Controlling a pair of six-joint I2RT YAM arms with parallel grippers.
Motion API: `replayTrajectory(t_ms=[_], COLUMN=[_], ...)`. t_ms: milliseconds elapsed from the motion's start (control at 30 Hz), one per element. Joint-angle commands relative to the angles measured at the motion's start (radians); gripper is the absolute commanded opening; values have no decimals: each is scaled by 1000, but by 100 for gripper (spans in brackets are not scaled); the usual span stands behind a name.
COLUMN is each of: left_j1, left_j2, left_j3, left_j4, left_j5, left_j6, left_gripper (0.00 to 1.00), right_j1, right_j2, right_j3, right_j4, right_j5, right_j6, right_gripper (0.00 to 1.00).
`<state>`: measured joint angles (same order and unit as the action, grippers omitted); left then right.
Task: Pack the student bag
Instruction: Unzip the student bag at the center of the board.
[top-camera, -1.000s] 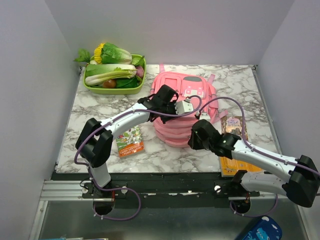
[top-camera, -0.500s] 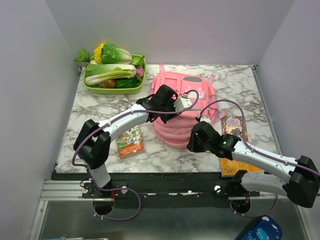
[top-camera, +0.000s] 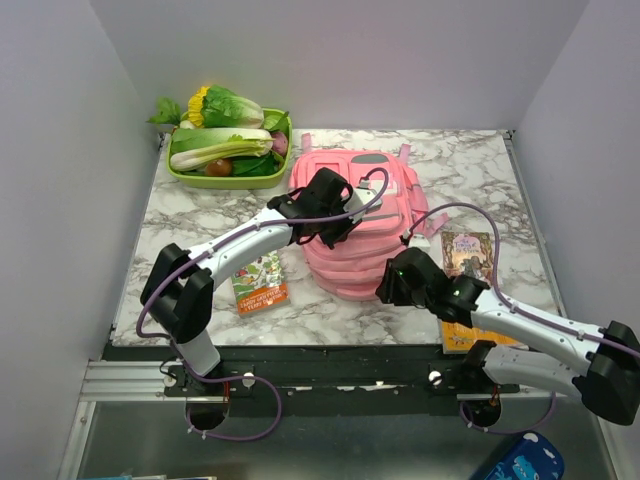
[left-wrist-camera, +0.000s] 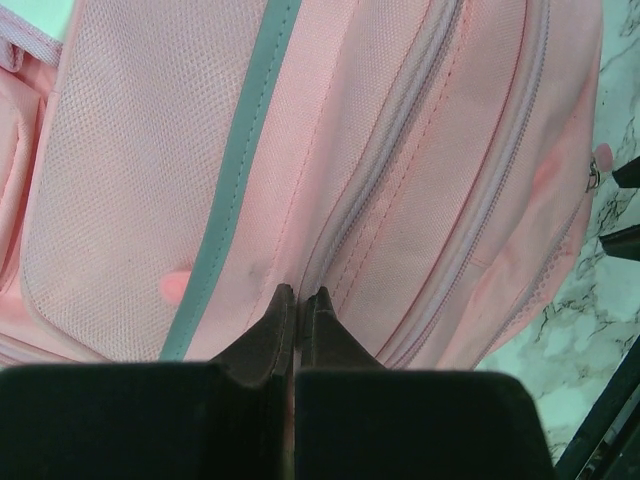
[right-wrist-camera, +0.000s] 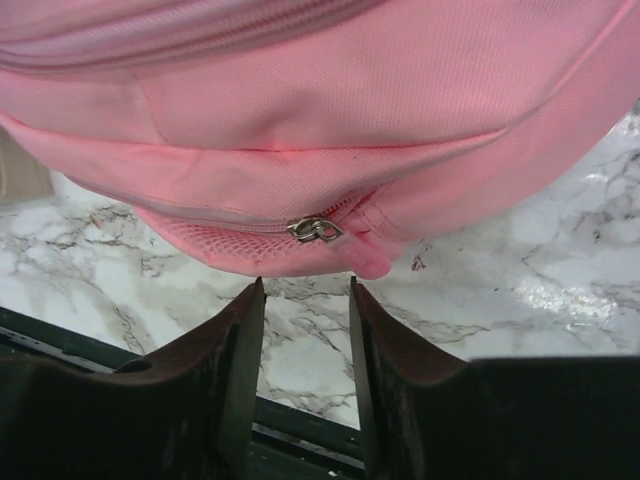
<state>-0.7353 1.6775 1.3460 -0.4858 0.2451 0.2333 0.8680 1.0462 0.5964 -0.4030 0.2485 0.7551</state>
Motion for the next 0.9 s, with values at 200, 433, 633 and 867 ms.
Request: replayTrajectory(t_ms=[200,433,633,867], left_j1=[-1,-1,10,14], left_j2=[-32,-18,-7,2], left_j3=[27,50,65,67], left_j4=[27,16,9,6], left_j5=[-36,-46,-47,-50], left_j6=[-8,3,4,1], left_gripper=[0,0,0,0], right_j1=[-4,-4,-3,-4], right_j2=[-163,-144,-66,-61], right_j3=[-38,-87,-122,-162], right_j4=[65,141,243,317], right_j5=[80,68,57,51], right_j6=[-207,-276,-301,-277], right_gripper=[49,49,49,33])
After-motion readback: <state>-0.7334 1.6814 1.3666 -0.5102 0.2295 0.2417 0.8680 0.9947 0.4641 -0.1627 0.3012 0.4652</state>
